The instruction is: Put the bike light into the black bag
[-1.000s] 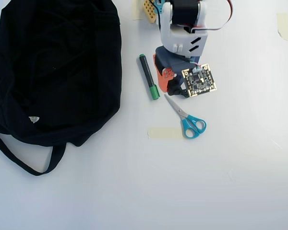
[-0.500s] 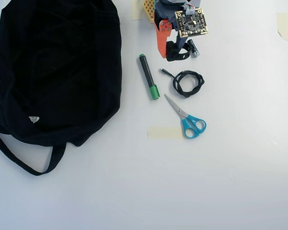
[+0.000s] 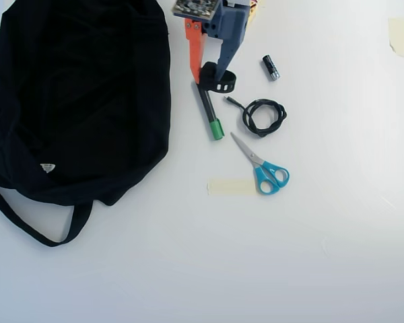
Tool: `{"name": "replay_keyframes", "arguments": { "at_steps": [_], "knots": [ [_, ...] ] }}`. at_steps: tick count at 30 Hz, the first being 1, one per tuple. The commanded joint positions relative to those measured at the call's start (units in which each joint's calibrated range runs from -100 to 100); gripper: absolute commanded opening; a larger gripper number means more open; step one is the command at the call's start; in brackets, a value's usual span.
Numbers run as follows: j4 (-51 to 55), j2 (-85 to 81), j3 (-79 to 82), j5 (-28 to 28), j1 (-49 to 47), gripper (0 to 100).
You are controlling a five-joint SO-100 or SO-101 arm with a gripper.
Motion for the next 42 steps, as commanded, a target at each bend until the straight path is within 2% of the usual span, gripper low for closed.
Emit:
{"name": "replay_keyframes", "arguments": {
  "at_steps": [1,4,16,20,24,26,28,31,33,36,38,42],
  "knots": [
    [-3.19,-0.36,1.62,-3.26,5.4,2],
    [-11.38,-0.19,4.58,-3.15,13.7,2],
    [-21.97,2.46,8.18,1.25,38.39,2],
    [-28.77,19.48,1.98,2.41,42.87,2],
    [-29.55,42.3,-11.5,4.24,47.81,2],
    [-29.55,50.76,-17.43,3.93,48.03,2],
    [-28.86,52.34,-17.7,3.77,48.56,2],
    [-21.54,51.09,-17.97,3.67,48.11,3],
    [-21.37,51.01,-17.97,1.67,46.84,15],
    [-21.37,50.85,-17.97,1.67,46.01,21],
    [-20.33,48.27,-18.06,1.67,45.57,21],
    [-12.67,33.09,-17.43,1.67,44.74,21]
  ]
}}
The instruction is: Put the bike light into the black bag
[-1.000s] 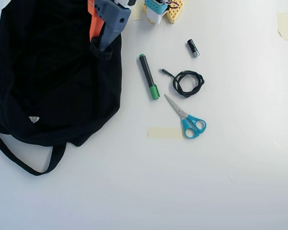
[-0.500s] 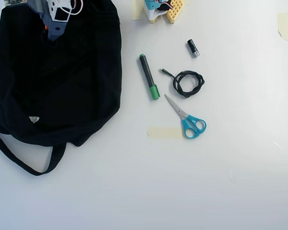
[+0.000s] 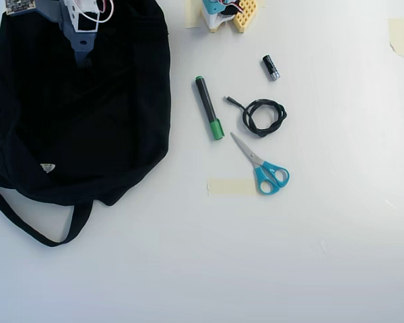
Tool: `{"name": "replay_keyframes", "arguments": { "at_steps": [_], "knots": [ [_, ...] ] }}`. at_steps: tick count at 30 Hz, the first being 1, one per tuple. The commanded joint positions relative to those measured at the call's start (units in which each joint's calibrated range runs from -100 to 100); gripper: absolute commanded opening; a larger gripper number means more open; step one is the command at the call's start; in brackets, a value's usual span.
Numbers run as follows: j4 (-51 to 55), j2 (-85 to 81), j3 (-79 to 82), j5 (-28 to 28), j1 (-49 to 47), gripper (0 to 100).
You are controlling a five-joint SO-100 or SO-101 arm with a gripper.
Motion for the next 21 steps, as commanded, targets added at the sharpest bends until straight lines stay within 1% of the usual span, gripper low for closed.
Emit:
{"name": "replay_keyframes", "arguments": {
  "at_steps": [1,3,4,5,7,8,9,10,12,14,17,18,21],
  "knots": [
    [5.2,-11.08,-1.5,-0.13,-1.56,21],
    [9.59,-14.15,-1.59,-0.13,-6.87,20],
    [11.15,-16.06,-1.59,-0.19,-11.51,20],
    [11.4,-18.22,-1.5,-0.24,-17.19,20],
    [11.4,-20.21,-1.5,-0.66,-25.64,20],
    [11.58,-21.79,-1.33,-2.65,-29.23,18],
    [13.64,-25.52,-1.33,-3.75,-32.45,7],
    [15.11,-28.92,-0.97,-4.33,-34.09,2],
    [16.23,-41.12,2.27,-7.11,-38.81,2],
    [16.92,-51.66,9.46,-6.95,-42.55,2],
    [16.14,-59.88,20.06,-6.95,-44.49,2],
    [16.14,-60.04,20.24,-6.95,-44.57,2],
    [14.68,-66.35,29.85,-7.0,-46.51,2]
  ]
}}
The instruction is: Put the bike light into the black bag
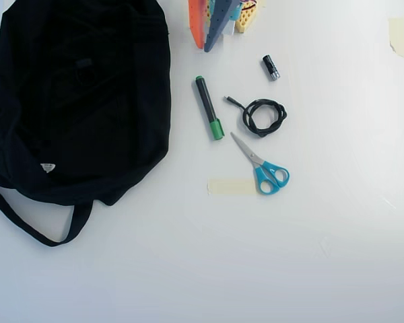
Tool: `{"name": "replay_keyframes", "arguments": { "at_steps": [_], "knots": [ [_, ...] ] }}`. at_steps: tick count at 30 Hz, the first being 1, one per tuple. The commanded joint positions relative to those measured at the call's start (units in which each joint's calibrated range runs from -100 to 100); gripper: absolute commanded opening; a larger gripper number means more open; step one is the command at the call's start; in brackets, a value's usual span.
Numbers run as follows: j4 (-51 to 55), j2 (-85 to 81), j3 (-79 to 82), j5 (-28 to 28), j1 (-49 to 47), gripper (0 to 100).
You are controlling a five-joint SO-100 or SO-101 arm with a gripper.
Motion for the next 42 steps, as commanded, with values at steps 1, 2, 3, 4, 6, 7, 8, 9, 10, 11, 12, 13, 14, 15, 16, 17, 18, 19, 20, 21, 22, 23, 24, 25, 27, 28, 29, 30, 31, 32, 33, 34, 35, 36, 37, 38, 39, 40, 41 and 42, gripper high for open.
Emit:
{"name": "replay_keyframes", "arguments": {
  "at_steps": [1,2,3,4,6,7,8,9,10,11,12,13,14,15,16,17,18,19,20,21,22,23,24,25,27,28,29,30,31,32,33,34,35,36,37,38,39,40,41,42],
  "knots": [
    [-2.5,-8.57,10.69,-0.17,-1.99,2],
    [-3.53,-11.06,14.2,-0.17,-2.22,2],
    [-4.57,-13.79,17.61,-0.17,-2.67,2],
    [-5.08,-16.62,21.02,-0.17,-3.26,2],
    [-5.43,-22.34,27.58,-0.17,-5.13,2],
    [-5.43,-25.25,30.73,-0.11,-6.26,2],
    [-5.34,-28.07,33.78,-0.06,-7.3,2],
    [-5.34,-30.89,36.66,-0.01,-8.2,2],
    [-5.26,-33.88,39.44,0.73,-9.17,2],
    [-4.74,-36.86,42.14,2.46,-9.92,2],
    [-4.65,-39.44,44.56,4.82,-10.07,2],
    [-4.48,-41.68,46.9,7.38,-10.07,2],
    [-4.22,-42.34,48.61,9.69,-10.07,2],
    [-3.45,-42.67,49.96,10.9,-10.0,2],
    [-2.5,-42.67,51.12,11.63,-10.0,2],
    [-1.38,-42.67,52.47,11.53,-10.0,2],
    [-0.26,-42.67,53.73,11.48,-10.0,2],
    [0.77,-42.67,54.9,11.48,-10.07,2],
    [1.98,-42.67,56.15,11.53,-10.15,2],
    [3.1,-42.67,57.59,11.68,-10.07,2],
    [4.05,-42.67,59.12,11.95,-10.0,2],
    [4.39,-42.67,60.74,11.58,-10.0,2],
    [4.22,-42.67,62.35,11.74,-10.0,2],
    [3.87,-42.67,63.7,11.58,-10.07,2],
    [3.01,-42.67,66.22,11.53,-10.22,2],
    [2.58,-42.67,67.21,11.53,-10.52,2],
    [2.58,-42.67,67.3,11.53,-10.59,2],
    [2.58,-42.67,67.3,11.53,-10.59,2],
    [2.58,-42.67,67.3,11.53,-10.67,2],
    [2.58,-42.67,67.3,11.53,-10.67,2],
    [2.58,-42.67,67.3,11.53,-10.67,2],
    [2.58,-42.67,67.3,11.58,-10.67,2],
    [2.58,-42.67,67.3,11.58,-10.67,2],
    [2.58,-42.67,67.3,11.63,-10.67,2],
    [2.58,-42.67,67.3,11.63,-10.67,2],
    [2.58,-42.67,67.3,11.63,-10.67,2],
    [2.58,-42.67,67.3,11.63,-10.67,2],
    [2.58,-42.67,67.3,11.63,-10.67,2],
    [2.58,-42.67,67.3,11.63,-10.67,2],
    [2.58,-42.67,67.3,11.63,-10.67,2]
  ]
}}
